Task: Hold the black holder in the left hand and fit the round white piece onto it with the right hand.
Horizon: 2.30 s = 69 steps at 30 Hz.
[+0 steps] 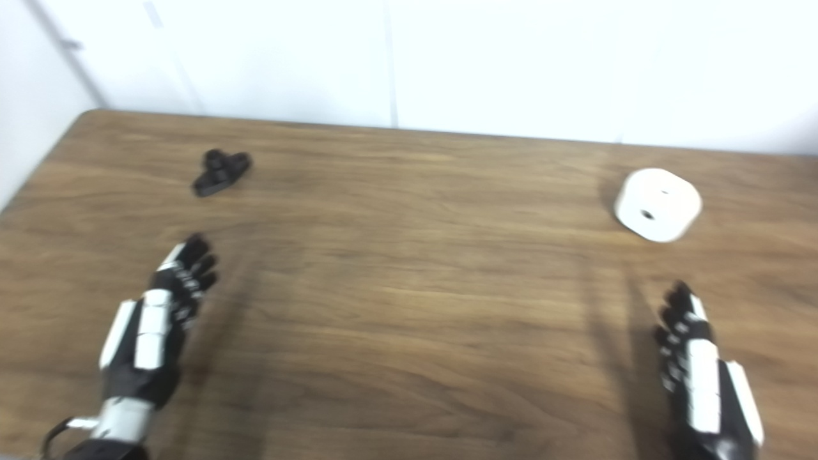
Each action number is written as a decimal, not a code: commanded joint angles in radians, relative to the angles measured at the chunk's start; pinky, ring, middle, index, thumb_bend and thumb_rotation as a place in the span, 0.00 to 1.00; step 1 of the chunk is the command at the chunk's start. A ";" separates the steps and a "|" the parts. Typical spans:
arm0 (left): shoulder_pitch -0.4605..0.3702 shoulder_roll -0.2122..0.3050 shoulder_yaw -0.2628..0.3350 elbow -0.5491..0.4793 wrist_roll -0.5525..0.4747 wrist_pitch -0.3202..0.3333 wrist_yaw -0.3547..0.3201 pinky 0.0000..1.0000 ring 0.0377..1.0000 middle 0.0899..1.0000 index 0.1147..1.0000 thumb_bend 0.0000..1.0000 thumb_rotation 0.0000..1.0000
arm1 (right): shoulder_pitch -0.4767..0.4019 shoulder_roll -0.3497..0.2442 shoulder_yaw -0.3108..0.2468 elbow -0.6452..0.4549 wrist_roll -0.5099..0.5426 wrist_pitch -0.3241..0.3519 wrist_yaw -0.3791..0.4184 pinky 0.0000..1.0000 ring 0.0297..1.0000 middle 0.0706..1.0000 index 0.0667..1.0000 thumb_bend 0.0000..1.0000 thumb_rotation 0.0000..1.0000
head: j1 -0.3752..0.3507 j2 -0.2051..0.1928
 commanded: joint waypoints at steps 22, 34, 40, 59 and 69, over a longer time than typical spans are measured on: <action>0.037 -0.051 -0.074 -0.002 0.068 -0.073 0.079 0.98 0.97 0.96 0.94 0.61 0.86 | 0.004 -0.025 -0.028 0.076 0.019 -0.148 0.034 1.00 1.00 0.99 0.99 0.58 1.00 | 0.060 -0.067; 0.052 -0.018 -0.092 0.031 0.191 -0.135 0.093 1.00 0.98 0.97 0.96 0.58 0.79 | 0.007 -0.014 -0.013 0.092 0.008 -0.174 0.035 1.00 1.00 0.98 0.98 0.57 1.00 | 0.016 -0.101; 0.031 0.007 -0.075 -0.043 0.359 -0.077 0.111 0.90 0.96 0.97 0.96 0.53 0.61 | 0.003 -0.011 -0.014 0.105 -0.002 -0.175 0.028 1.00 1.00 0.98 0.97 0.60 1.00 | 0.010 -0.113; -0.284 0.112 0.048 -0.112 0.794 0.320 0.115 0.86 0.93 0.95 0.92 0.76 0.42 | 0.006 -0.010 -0.016 0.106 -0.012 -0.185 0.025 1.00 1.00 0.96 0.95 0.62 1.00 | -0.011 -0.102; -0.396 0.157 0.031 -0.004 0.892 0.414 0.130 0.90 0.96 0.93 0.89 0.83 0.52 | 0.005 -0.011 -0.019 0.107 -0.003 -0.190 0.029 1.00 1.00 0.96 0.95 0.59 1.00 | -0.009 -0.100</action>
